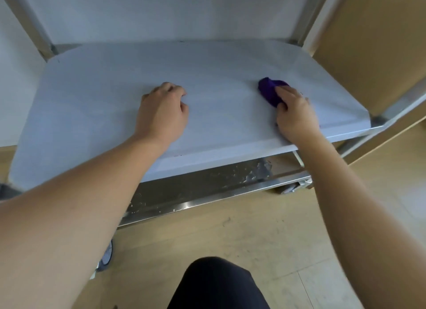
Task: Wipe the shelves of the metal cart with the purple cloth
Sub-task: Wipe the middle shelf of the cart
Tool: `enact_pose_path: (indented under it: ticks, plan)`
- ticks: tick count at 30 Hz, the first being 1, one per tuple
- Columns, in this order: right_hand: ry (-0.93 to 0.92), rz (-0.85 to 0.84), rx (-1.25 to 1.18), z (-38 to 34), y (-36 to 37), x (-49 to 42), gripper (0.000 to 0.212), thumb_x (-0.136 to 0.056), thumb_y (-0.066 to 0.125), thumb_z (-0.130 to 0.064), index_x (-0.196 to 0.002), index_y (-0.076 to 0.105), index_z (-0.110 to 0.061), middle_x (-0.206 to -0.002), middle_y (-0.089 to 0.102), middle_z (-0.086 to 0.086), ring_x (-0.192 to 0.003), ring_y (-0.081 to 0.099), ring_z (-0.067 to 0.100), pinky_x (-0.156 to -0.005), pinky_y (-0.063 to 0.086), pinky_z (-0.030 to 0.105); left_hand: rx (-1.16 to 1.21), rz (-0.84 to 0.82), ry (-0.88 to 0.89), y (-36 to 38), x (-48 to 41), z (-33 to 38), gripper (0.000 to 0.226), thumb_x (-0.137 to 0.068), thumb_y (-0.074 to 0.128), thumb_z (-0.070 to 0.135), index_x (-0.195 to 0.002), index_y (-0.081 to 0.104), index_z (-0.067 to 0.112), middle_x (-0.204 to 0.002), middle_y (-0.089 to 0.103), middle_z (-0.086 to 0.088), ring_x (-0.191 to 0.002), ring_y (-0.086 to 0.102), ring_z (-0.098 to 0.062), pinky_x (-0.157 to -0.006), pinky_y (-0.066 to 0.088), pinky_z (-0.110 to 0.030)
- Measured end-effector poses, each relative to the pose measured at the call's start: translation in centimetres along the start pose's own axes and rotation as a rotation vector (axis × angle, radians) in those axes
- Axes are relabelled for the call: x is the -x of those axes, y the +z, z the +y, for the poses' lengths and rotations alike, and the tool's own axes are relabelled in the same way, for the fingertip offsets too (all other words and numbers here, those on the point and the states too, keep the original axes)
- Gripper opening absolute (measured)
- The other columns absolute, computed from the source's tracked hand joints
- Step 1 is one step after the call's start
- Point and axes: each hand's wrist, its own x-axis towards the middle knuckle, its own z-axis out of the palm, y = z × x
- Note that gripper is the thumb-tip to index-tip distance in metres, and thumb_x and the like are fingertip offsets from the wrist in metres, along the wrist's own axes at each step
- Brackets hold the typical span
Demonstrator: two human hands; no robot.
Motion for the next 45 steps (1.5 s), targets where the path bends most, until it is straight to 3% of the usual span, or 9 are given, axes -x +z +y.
enact_pose_path:
  ticks: [2, 7, 15, 20, 24, 29, 32, 38, 45]
  plan:
    - [0.057, 0.003, 0.05, -2.3, 0.5, 2.0, 0.053, -0.085, 0.041, 0.0, -0.136, 0.047, -0.013, -0.145, 0.044, 0.008, -0.126, 0.042, 0.037, -0.104, 0.036, 0.04, 0.0, 0.004, 0.003, 0.0, 0.1, -0.1, 0.035, -0.087, 0.044, 0.012, -0.117, 0.063, 0.01, -0.12, 0.062, -0.01, -0.107, 0.058, -0.033, -0.093, 0.045, -0.042]
    - [-0.256, -0.021, -0.06, -11.6, 4.3, 6.4, 0.052, -0.078, 0.041, 0.001, -0.127, 0.054, -0.012, -0.133, 0.053, 0.001, -0.111, 0.047, 0.033, -0.096, 0.039, 0.038, -0.013, 0.015, 0.003, 0.0, 0.0, -0.5, 0.031, -0.088, 0.044, 0.014, -0.111, 0.064, 0.01, -0.115, 0.062, -0.012, -0.105, 0.058, -0.034, -0.088, 0.046, -0.041]
    - [-0.267, 0.005, -0.025, -13.0, 5.2, 6.1, 0.052, -0.078, 0.037, 0.002, -0.125, 0.054, -0.013, -0.13, 0.055, 0.001, -0.108, 0.049, 0.037, -0.093, 0.043, 0.042, 0.339, -0.06, -0.139, -3.3, 0.3, -2.9, 0.022, -0.086, 0.056, 0.009, -0.1, 0.072, 0.006, -0.107, 0.071, -0.009, -0.1, 0.065, -0.024, -0.09, 0.049, -0.028]
    - [-0.191, -0.019, -0.053, -13.8, 4.7, 5.9, 0.05, -0.077, 0.037, 0.007, -0.119, 0.056, -0.011, -0.129, 0.054, 0.003, -0.114, 0.048, 0.036, -0.093, 0.039, 0.038, 0.166, -0.099, -0.019, -8.3, 4.7, -9.0, 0.023, -0.085, 0.057, 0.003, -0.103, 0.07, 0.007, -0.111, 0.067, -0.008, -0.099, 0.065, -0.025, -0.092, 0.049, -0.034]
    - [-0.052, -0.064, 0.071, -18.8, 6.3, 5.2, 0.047, -0.081, 0.04, 0.0, -0.127, 0.047, -0.008, -0.134, 0.046, 0.01, -0.12, 0.042, 0.036, -0.103, 0.035, 0.037, 0.064, -0.005, -0.11, -9.4, 7.1, -10.8, 0.026, -0.089, 0.057, 0.013, -0.112, 0.067, 0.007, -0.122, 0.061, -0.008, -0.108, 0.06, -0.028, -0.096, 0.045, -0.034]
    - [-0.418, -0.132, -0.124, -26.3, 10.6, 4.5, 0.043, -0.079, 0.046, -0.005, -0.12, 0.058, -0.013, -0.131, 0.055, 0.002, -0.118, 0.049, 0.031, -0.1, 0.038, 0.037, 0.021, -0.003, -0.197, -9.2, 6.7, -11.1, 0.03, -0.085, 0.06, 0.019, -0.111, 0.064, 0.005, -0.12, 0.058, -0.011, -0.102, 0.059, -0.035, -0.087, 0.047, -0.037]
    - [-0.527, -0.241, -0.168, -26.1, 9.8, 1.2, 0.045, -0.085, 0.047, 0.0, -0.128, 0.057, -0.005, -0.138, 0.053, 0.012, -0.127, 0.047, 0.03, -0.108, 0.031, 0.03, 0.018, 0.016, -0.184, -9.4, 6.6, -11.4, 0.03, -0.088, 0.057, 0.021, -0.112, 0.063, 0.005, -0.119, 0.057, -0.009, -0.1, 0.059, -0.03, -0.085, 0.046, -0.035]
    - [-0.083, -0.191, -0.084, -23.5, 9.7, -8.0, 0.047, -0.087, 0.041, -0.005, -0.132, 0.051, -0.019, -0.133, 0.051, 0.015, -0.123, 0.048, 0.036, -0.102, 0.043, 0.039, 0.041, 0.027, -0.155, -9.1, 6.3, -12.0, 0.027, -0.092, 0.052, 0.022, -0.11, 0.061, 0.004, -0.117, 0.055, -0.007, -0.097, 0.059, -0.027, -0.082, 0.048, -0.035]
    - [-0.313, -0.288, -0.193, -29.3, 12.2, -6.2, 0.048, -0.092, 0.04, -0.011, -0.137, 0.048, -0.026, -0.141, 0.048, 0.005, -0.127, 0.047, 0.026, -0.103, 0.036, 0.028, 0.054, 0.011, -0.155, -9.4, 6.0, -13.0, 0.027, -0.09, 0.053, 0.023, -0.106, 0.061, 0.003, -0.114, 0.054, -0.009, -0.093, 0.057, -0.029, -0.084, 0.047, -0.042]
